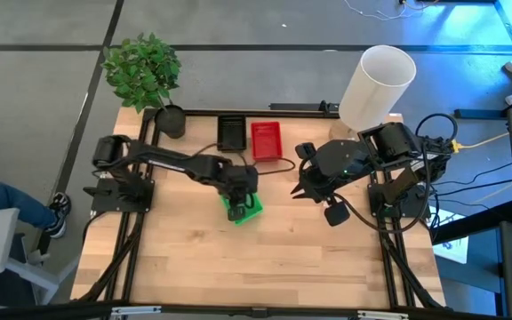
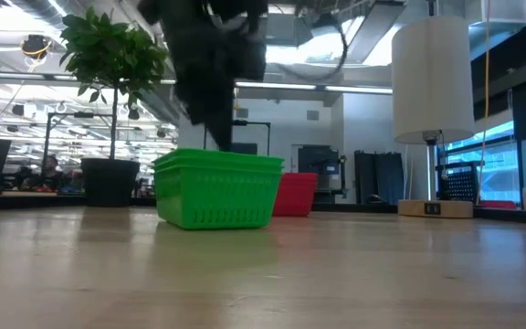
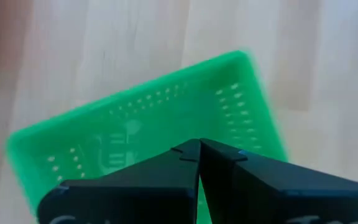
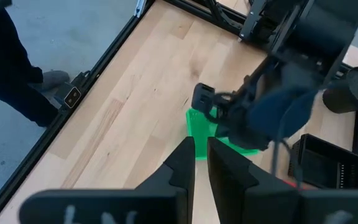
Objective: Stack baskets by color
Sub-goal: Stack the bottom green bin on the top stacked green bins
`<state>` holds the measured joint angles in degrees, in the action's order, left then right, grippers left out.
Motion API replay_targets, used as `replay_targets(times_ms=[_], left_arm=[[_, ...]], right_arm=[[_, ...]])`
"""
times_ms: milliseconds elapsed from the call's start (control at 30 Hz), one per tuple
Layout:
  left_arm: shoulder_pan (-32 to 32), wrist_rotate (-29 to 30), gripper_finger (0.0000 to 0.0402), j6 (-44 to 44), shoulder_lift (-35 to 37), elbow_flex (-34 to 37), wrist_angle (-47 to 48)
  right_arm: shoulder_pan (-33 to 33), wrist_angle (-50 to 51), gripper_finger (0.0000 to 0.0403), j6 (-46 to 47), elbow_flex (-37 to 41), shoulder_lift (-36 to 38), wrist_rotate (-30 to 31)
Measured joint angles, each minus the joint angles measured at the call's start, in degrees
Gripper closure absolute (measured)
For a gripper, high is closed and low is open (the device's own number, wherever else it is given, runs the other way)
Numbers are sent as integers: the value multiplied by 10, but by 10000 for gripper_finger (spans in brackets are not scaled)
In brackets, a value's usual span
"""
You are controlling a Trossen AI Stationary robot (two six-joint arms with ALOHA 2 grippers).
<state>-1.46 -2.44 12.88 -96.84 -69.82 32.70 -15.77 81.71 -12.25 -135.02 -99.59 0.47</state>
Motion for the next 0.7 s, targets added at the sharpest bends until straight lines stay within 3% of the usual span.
replay_targets(times_ms=[267, 700], left_arm=[[14, 20, 401, -30, -63, 0, -2], [54, 62, 401, -108, -69, 0, -65]], right_arm=[[0, 2, 359, 0, 0, 0, 0], [0, 7, 359, -1, 0, 0, 0]])
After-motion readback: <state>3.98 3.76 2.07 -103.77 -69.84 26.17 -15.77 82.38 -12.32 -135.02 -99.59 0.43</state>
